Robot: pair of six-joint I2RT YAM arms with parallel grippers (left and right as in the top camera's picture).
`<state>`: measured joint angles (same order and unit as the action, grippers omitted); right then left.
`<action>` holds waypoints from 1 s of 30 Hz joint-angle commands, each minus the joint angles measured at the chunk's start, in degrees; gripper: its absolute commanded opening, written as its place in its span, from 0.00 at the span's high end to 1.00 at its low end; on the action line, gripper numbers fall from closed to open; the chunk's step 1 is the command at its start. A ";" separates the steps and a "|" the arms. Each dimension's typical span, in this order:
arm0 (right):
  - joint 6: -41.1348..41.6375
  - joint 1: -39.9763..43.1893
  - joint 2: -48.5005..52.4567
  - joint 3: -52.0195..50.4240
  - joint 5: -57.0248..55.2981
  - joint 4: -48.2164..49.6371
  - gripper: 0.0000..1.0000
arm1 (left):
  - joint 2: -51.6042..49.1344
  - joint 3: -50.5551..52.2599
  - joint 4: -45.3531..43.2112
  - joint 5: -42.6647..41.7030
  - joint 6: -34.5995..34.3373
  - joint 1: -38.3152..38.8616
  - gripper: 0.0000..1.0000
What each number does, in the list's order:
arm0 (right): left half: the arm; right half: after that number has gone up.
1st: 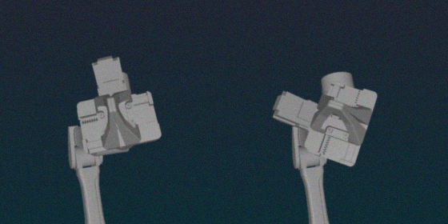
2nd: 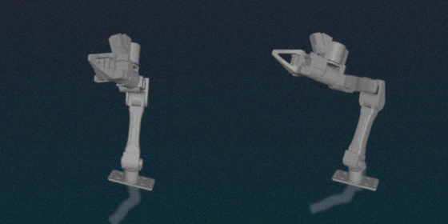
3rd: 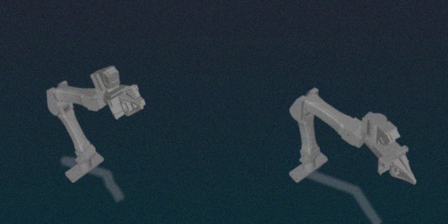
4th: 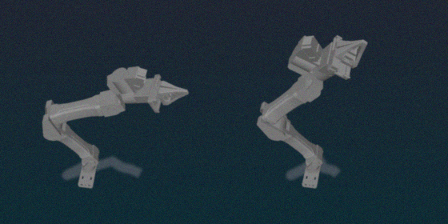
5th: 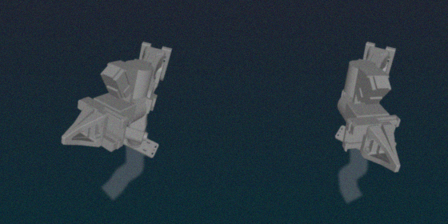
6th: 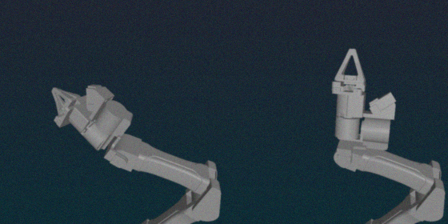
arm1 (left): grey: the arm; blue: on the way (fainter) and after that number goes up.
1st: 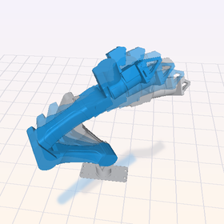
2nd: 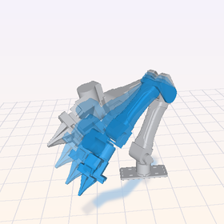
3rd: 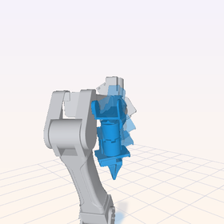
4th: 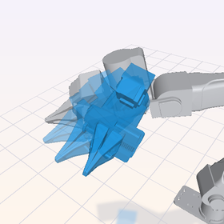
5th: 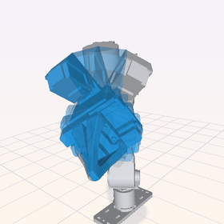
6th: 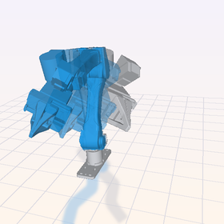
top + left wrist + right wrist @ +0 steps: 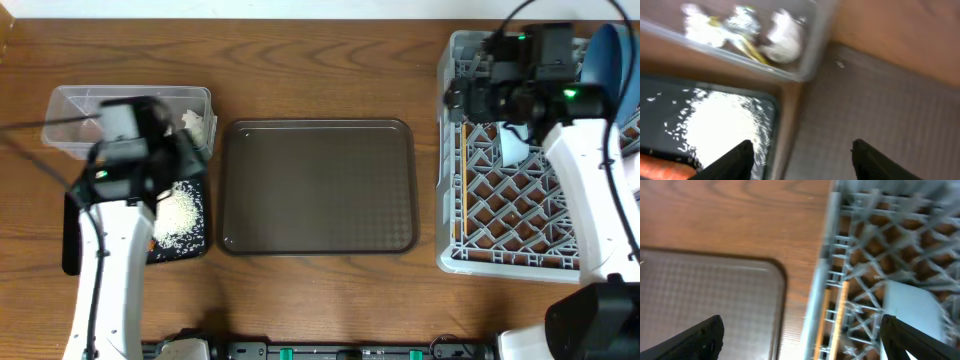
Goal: Sort waste into correct bins and load items into the dishwasher rack
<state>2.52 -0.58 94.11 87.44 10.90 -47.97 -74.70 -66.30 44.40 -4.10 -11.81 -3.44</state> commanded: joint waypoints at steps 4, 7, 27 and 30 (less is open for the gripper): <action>1.07 6.12 -0.35 -0.09 0.02 -4.66 0.01 | -4.50 -6.64 13.75 3.21 7.08 6.03 0.23; 1.11 7.58 -0.35 -0.09 0.02 -10.73 0.01 | -5.07 -9.29 24.68 3.21 6.58 5.35 0.14; 1.57 5.88 -30.69 -22.93 -4.33 -11.23 0.01 | 30.53 2.54 18.47 -2.10 8.92 4.22 0.05; 2.38 5.81 -40.17 -29.38 -6.23 -8.37 0.01 | 37.51 6.40 16.09 -1.88 8.79 4.22 0.05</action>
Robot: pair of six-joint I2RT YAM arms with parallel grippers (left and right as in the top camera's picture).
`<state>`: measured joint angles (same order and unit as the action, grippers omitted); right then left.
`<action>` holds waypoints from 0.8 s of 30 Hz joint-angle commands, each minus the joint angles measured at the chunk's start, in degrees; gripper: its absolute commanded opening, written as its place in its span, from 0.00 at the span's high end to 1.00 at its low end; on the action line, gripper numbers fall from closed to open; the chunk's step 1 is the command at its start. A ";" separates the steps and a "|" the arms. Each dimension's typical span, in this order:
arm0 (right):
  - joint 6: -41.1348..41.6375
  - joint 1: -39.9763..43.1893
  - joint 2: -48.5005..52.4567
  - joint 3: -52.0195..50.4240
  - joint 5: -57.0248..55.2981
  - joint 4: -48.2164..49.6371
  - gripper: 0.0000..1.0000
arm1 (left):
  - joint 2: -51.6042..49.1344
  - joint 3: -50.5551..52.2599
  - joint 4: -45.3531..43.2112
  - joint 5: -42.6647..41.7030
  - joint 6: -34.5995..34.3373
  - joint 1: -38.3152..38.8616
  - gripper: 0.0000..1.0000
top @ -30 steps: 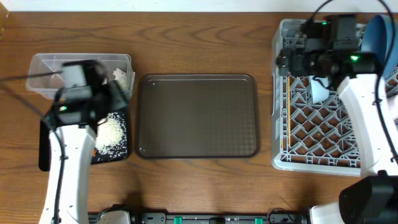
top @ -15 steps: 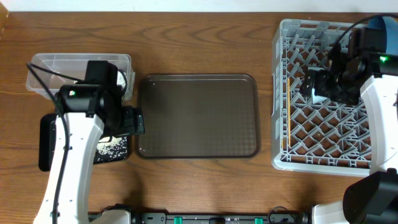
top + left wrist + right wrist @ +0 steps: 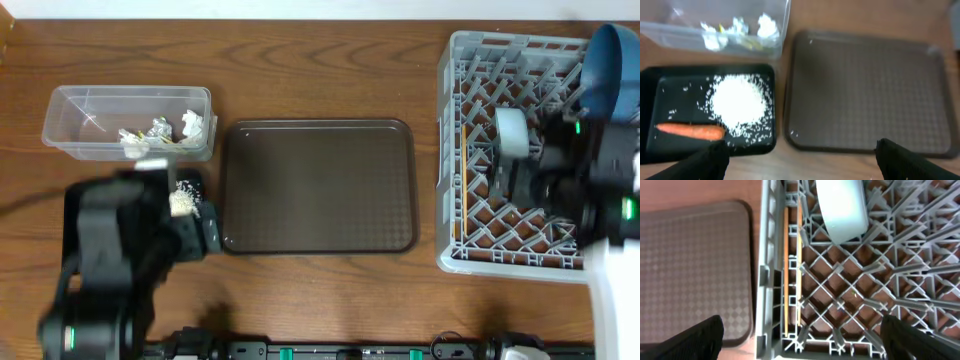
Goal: Sort waste into correct bins and load items into the dishwasher rack
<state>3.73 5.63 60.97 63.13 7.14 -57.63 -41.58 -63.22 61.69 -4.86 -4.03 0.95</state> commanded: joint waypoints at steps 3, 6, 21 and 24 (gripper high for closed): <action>1.18 -0.39 -14.51 -8.94 -2.60 0.94 0.01 | 8.20 4.42 -1.14 -1.14 1.01 -0.17 0.05; 1.16 -0.39 -20.15 -10.80 -2.62 0.07 0.01 | 9.88 4.39 -1.07 -1.14 1.01 -0.17 0.05; 1.16 -0.39 -25.29 -11.08 -2.62 -8.66 0.01 | 9.86 4.42 -0.94 -1.14 1.01 -0.17 0.04; 1.14 -0.39 -25.29 -11.08 -2.62 -8.66 0.01 | 9.86 4.42 -0.94 -1.14 1.01 -0.17 0.04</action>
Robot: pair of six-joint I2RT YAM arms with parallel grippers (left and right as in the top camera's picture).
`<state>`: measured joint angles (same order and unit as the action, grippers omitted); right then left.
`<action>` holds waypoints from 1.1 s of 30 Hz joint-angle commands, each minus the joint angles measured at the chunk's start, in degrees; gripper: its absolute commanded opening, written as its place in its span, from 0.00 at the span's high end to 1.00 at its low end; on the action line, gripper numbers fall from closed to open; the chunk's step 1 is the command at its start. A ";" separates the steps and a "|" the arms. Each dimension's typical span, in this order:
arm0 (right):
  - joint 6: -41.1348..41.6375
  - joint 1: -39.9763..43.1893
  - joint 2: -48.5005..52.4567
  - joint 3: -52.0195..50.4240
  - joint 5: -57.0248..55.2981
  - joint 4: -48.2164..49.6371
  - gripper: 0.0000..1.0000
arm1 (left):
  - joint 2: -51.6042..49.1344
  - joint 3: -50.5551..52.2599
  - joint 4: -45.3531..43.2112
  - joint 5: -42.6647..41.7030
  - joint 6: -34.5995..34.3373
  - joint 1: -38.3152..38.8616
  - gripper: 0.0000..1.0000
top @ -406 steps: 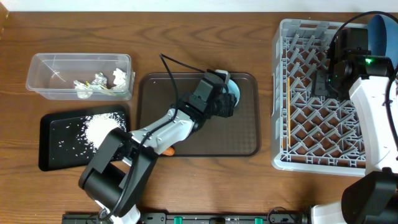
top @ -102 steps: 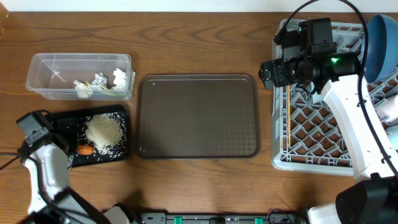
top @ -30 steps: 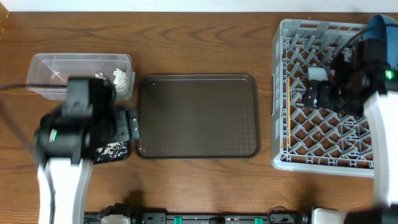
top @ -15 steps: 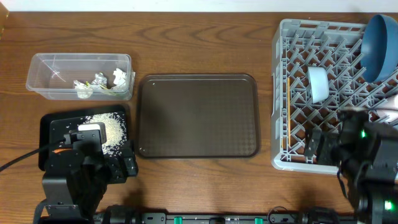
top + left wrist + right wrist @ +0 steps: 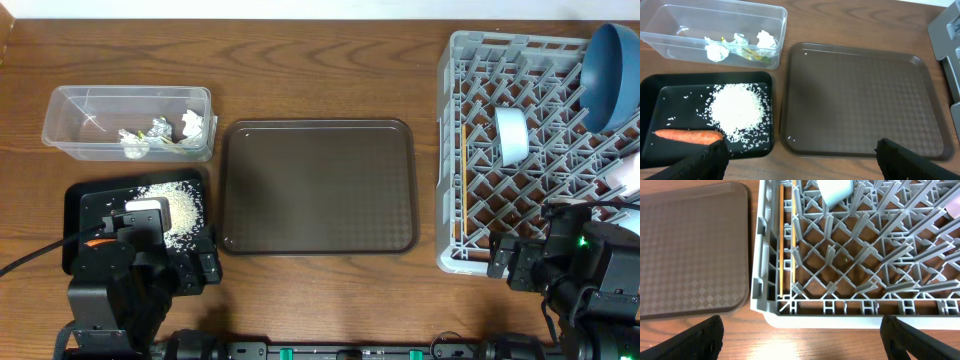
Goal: Sort waste into correct bins and load items into the dishwasher rack
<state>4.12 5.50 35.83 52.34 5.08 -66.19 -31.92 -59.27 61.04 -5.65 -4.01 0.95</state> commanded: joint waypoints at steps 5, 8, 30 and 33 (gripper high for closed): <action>0.44 -0.33 -0.98 -0.33 -1.07 -0.70 0.01 | 0.20 0.44 -0.28 -0.35 0.98 -0.17 0.04; 0.52 -0.63 -3.06 -0.68 -2.95 -0.24 0.01 | 0.20 0.44 -0.28 -0.35 0.98 -0.17 0.04; -0.87 -7.89 -35.50 -31.10 -3.32 38.93 0.01 | 0.20 0.46 -0.28 -0.35 0.98 -0.17 0.04; -2.38 -7.93 -35.54 -35.36 -3.15 46.97 0.01 | 0.20 0.44 -0.28 -0.35 0.98 -0.17 0.04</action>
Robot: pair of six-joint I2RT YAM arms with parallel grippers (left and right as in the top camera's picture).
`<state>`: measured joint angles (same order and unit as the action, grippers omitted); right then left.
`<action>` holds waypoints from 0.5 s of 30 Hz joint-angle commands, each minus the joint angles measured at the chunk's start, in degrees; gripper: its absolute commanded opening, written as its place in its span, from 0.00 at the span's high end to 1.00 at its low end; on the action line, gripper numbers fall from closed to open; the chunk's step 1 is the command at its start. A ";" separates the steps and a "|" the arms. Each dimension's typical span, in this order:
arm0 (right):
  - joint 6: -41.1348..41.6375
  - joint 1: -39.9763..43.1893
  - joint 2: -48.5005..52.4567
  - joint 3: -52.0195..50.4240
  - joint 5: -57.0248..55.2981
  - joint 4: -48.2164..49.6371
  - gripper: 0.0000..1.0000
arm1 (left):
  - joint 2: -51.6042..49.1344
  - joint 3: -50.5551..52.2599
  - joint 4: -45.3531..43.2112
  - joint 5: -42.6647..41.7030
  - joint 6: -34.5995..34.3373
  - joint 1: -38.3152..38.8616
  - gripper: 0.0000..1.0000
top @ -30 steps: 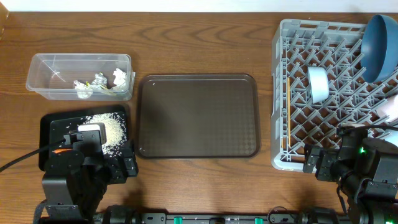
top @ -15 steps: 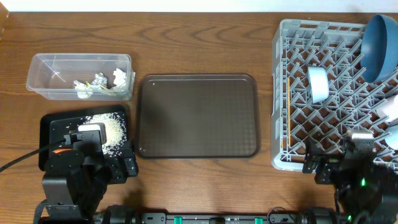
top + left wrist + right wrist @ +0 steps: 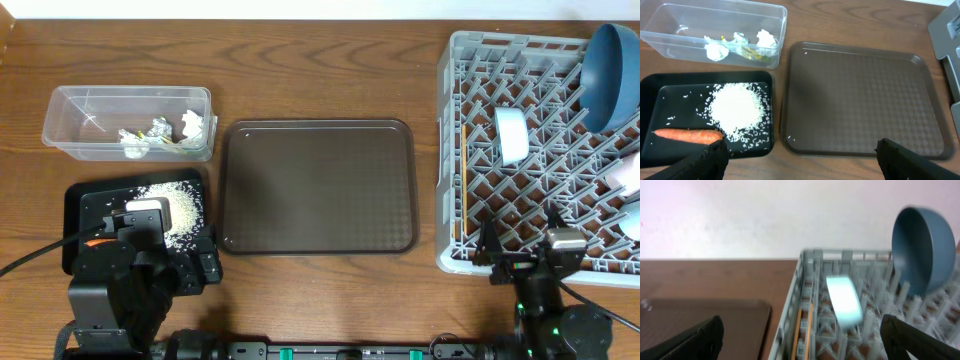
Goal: Sort waste into correct bins and load items into the dishwasher rack
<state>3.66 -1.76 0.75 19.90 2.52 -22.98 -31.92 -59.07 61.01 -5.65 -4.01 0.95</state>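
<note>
The clear bin (image 3: 128, 122) holds crumpled scraps (image 3: 740, 42). In front of it the black tray (image 3: 82, 205) carries loose rice (image 3: 737, 107) and a carrot (image 3: 687, 135). The brown tray (image 3: 318, 186) is bare. In the grey dish rack (image 3: 455, 150) stand a blue bowl (image 3: 922, 250), a pale cup (image 3: 844, 302) and orange chopsticks (image 3: 807, 325). My left gripper (image 3: 800, 160) hangs open over the table's near edge, nothing between its fingers (image 3: 700, 160). My right gripper (image 3: 802, 340) is open at the rack's near side, facing level across it.
White pieces (image 3: 628, 175) sit at the rack's right edge. Both arms stand low at the table's front: the left arm (image 3: 120, 285) by the black tray, the right arm (image 3: 540, 285) at the rack's front. A pale wall (image 3: 765, 215) rises behind the table.
My right wrist has tilted from looking down on the rack's front to looking level across it at the wall, and the arm sits lower in the overhead view. The left arm is unchanged.
At first my left gripper was open over the corner between the two bins, and my right was open over the rack's far left by the cup. Both then stood back toward the table's front, open and holding nothing. The right wrist now faces the wall.
</note>
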 commanded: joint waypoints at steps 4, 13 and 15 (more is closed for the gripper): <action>-5.38 -0.68 -0.46 -9.38 -0.59 15.65 0.01 | 0.20 0.24 -0.26 -0.35 0.98 -0.17 0.04; -10.21 -0.68 -0.48 -19.58 1.49 25.05 0.01 | 0.20 0.26 -0.26 -0.35 0.98 -0.17 0.04; -10.14 -0.61 -0.48 -19.58 2.69 20.48 0.01 | 0.20 0.26 -0.26 -0.35 0.98 -0.17 0.04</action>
<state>-4.45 -1.85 0.64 0.38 3.25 -0.36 -31.92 -59.05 61.04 -5.65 -3.99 0.95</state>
